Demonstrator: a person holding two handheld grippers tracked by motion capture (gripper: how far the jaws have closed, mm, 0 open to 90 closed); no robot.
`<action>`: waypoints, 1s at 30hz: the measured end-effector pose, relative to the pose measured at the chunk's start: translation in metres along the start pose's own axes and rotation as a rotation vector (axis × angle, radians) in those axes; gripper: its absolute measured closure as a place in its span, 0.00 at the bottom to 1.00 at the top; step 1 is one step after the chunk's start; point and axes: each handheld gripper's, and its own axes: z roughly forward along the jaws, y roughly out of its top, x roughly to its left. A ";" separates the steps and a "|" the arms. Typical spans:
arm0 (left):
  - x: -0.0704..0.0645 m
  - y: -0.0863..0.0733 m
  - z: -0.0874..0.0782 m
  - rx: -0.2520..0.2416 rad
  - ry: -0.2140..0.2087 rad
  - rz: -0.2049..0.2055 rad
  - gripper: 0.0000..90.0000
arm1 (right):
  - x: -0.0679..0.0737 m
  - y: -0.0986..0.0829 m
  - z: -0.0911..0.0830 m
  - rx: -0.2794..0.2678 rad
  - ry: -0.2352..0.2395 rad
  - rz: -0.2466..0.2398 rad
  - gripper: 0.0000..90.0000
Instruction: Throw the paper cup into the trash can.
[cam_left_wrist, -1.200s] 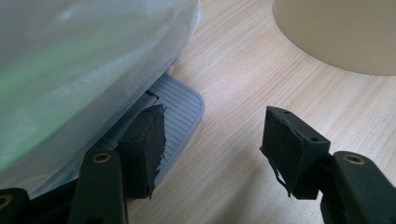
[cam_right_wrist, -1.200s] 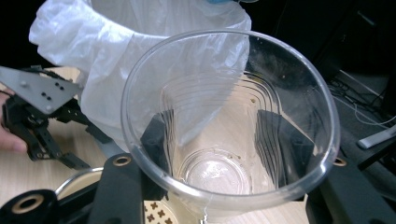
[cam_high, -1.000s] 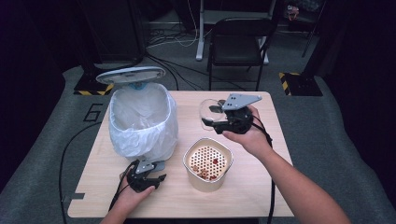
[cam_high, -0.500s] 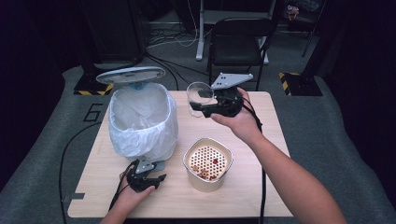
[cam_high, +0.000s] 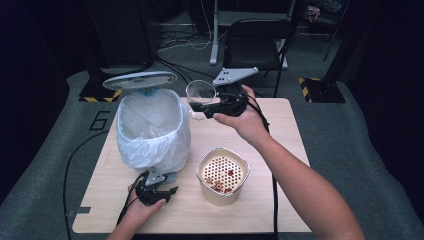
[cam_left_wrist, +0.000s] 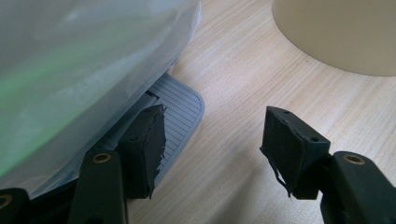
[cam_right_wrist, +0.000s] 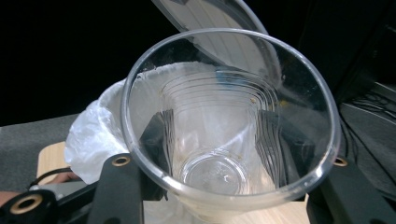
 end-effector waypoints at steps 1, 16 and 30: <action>0.000 0.000 0.000 0.000 -0.001 0.000 0.44 | 0.000 0.001 0.003 -0.001 0.010 0.001 0.53; 0.000 0.000 0.000 0.004 0.001 -0.001 0.44 | 0.013 0.007 0.039 -0.011 0.078 0.007 0.53; 0.000 -0.001 0.001 -0.015 0.001 0.000 0.44 | 0.027 0.005 0.077 -0.011 0.100 0.025 0.52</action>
